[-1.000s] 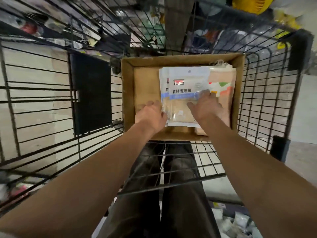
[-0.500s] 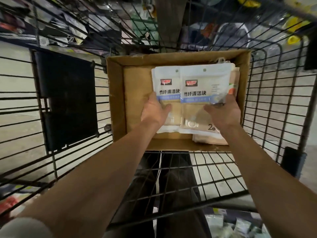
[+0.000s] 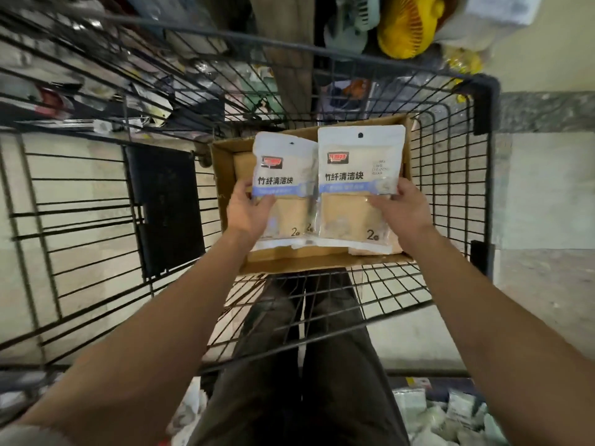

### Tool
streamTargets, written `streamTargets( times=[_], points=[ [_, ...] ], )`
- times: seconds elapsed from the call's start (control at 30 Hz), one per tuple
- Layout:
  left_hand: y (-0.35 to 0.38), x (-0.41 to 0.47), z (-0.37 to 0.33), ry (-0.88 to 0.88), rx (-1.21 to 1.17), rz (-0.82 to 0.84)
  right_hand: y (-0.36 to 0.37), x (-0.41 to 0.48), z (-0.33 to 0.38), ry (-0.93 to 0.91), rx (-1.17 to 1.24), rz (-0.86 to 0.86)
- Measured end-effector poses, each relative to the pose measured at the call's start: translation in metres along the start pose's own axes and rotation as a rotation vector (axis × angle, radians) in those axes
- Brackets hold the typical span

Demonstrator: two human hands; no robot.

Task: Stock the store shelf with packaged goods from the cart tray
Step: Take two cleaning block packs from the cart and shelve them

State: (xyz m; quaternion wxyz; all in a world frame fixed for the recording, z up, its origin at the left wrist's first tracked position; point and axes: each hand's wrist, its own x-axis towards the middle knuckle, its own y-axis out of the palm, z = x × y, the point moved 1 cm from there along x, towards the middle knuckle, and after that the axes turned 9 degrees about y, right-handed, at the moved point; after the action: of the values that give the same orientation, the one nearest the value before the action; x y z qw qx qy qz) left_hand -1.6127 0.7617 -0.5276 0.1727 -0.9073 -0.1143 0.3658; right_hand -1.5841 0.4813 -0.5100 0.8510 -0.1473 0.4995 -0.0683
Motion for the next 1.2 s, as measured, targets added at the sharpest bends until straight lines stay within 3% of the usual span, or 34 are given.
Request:
streamTargets(
  times=[0.23, 0.47, 0.73, 1.03, 1.2],
  points=[
    [-0.055, -0.070, -0.068, 0.082, -0.098, 0.108, -0.050, -0.103, 0.018, -0.071, 0.098, -0.047],
    [-0.027, -0.124, -0.151, 0.288, -0.037, 0.304, -0.151, -0.171, 0.024, -0.139, 0.254, -0.161],
    [0.096, -0.172, -0.241, 0.411, -0.068, 0.442, -0.308, -0.171, 0.015, -0.230, 0.421, -0.253],
    [0.281, -0.242, -0.363, 0.507, -0.129, 0.425, -0.536, -0.132, 0.013, -0.355, 0.490, -0.253],
    [0.345, -0.267, -0.431, 0.625, -0.164, 0.392, -0.625, -0.127, 0.037, -0.438, 0.507, -0.243]
  ],
)
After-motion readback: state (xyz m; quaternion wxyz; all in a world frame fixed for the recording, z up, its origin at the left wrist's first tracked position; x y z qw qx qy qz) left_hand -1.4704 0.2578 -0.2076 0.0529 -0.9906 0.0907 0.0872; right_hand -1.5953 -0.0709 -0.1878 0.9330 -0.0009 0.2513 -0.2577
